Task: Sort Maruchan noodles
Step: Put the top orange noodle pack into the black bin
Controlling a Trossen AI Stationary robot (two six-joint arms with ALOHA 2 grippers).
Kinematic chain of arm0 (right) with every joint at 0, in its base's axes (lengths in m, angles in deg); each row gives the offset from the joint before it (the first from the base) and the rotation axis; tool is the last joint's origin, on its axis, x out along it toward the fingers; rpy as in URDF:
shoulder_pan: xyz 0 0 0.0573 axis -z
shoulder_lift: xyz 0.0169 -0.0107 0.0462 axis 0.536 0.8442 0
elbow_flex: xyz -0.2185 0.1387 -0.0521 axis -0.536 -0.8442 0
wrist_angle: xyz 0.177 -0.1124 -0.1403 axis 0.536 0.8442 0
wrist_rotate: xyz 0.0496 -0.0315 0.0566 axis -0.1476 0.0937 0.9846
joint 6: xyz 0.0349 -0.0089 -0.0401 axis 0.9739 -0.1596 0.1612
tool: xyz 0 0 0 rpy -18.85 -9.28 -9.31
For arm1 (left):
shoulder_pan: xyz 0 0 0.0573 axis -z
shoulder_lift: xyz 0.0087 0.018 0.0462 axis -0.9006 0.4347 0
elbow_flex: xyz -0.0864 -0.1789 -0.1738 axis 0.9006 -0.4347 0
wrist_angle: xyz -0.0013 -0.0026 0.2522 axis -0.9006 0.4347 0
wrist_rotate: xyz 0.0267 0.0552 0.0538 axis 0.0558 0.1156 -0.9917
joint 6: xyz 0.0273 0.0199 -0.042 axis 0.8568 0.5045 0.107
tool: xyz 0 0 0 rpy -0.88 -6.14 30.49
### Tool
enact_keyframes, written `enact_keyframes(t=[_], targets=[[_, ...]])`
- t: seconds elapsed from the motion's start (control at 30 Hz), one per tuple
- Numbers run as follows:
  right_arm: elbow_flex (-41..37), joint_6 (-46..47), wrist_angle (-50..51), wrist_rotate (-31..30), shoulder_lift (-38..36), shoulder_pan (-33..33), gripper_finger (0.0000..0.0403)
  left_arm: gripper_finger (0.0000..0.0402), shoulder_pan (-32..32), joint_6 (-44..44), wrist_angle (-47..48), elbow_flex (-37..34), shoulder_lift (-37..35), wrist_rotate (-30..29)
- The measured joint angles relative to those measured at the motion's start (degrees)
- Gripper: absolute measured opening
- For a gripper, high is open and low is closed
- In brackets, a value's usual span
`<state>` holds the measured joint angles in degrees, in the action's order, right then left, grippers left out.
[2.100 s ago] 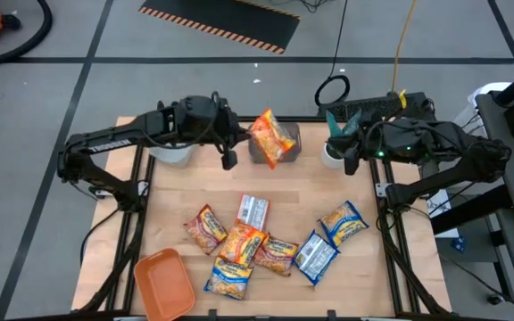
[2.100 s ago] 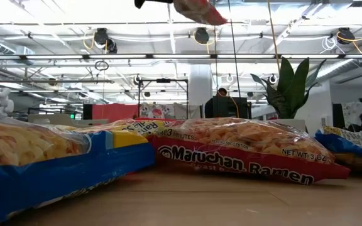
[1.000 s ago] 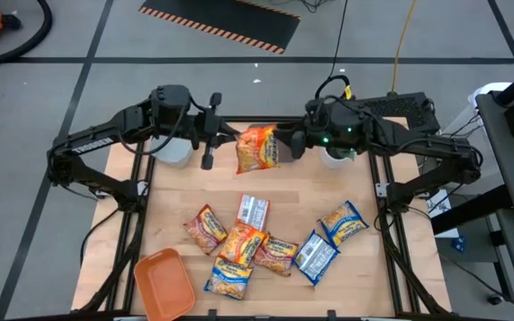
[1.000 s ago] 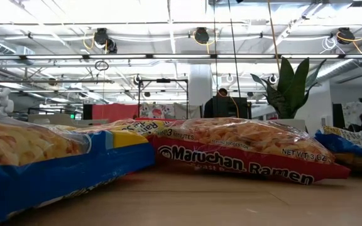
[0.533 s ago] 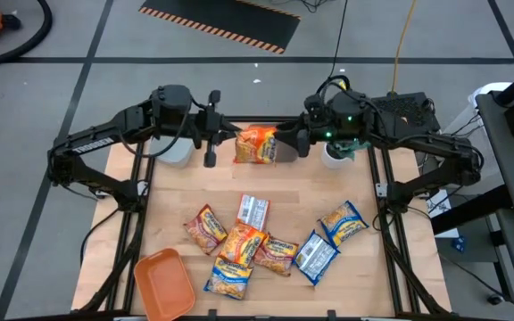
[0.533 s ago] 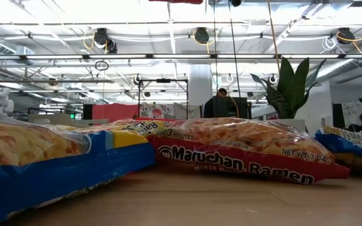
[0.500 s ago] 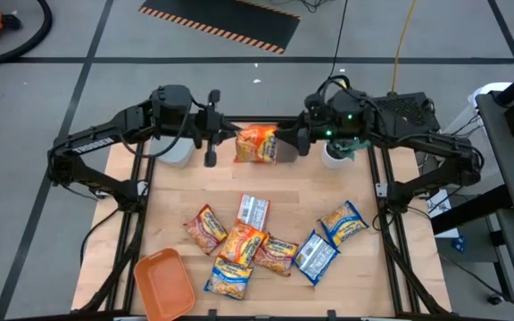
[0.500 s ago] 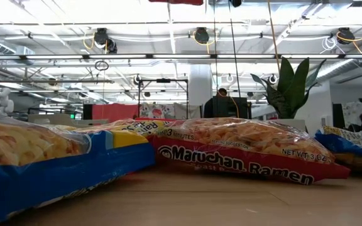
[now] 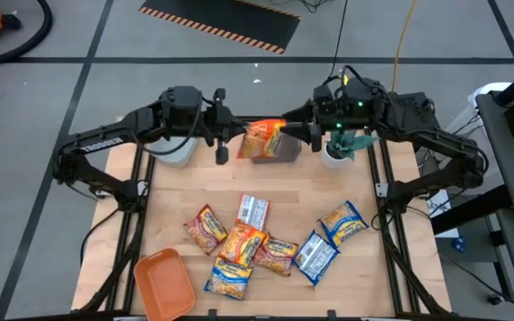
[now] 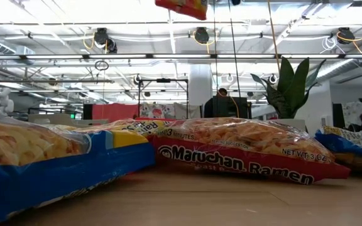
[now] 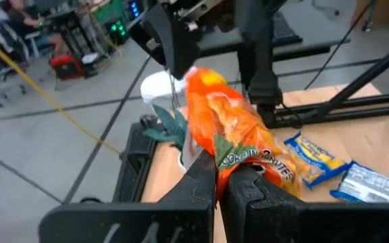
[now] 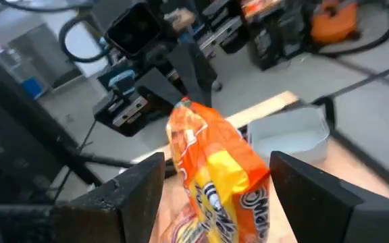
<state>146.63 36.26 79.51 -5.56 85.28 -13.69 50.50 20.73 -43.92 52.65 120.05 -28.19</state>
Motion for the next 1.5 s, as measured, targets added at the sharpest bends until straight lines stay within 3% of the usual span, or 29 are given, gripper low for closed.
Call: enact_keyframes(t=[0.2,0.43,0.53,0.7,1.0,1.17,1.33,1.5], targets=[[0.0,-6.4,5.5,1.5,0.8,1.2,0.0263,0.0005,1.5,0.6,-3.2,-0.1,1.7,-1.7],[0.0,-9.8,6.5,12.7,1.2,4.4,0.0258,0.0005,1.9,0.4,-7.4,-0.1,3.4,-2.3],[0.0,-12.2,6.6,14.5,1.4,4.9,0.0248,0.0005,2.2,-0.5,-10.6,0.0,3.7,-2.5],[0.0,-16.4,5.8,14.5,1.4,5.7,0.0216,0.0005,2.3,-1.5,-12.4,0.0,5.1,-3.3],[0.0,-15.2,5.7,18.2,1.4,7.5,0.0128,0.0005,2.1,-1.3,-12.5,0.0,5.5,-5.5],[0.0,-15.1,5.7,18.8,1.3,7.5,0.0117,0.0007,2.2,-3.2,-12.5,0.0,5.5,-5.6],[0.0,-15.0,5.8,18.5,1.4,7.6,0.0129,0.0043,2.8,-7.4,-12.3,0.0,5.4,-11.8],[0.0,-13.0,5.8,17.4,1.4,8.0,0.012,0.0127,3.4,-9.5,-12.0,0.0,5.1,-14.9]])
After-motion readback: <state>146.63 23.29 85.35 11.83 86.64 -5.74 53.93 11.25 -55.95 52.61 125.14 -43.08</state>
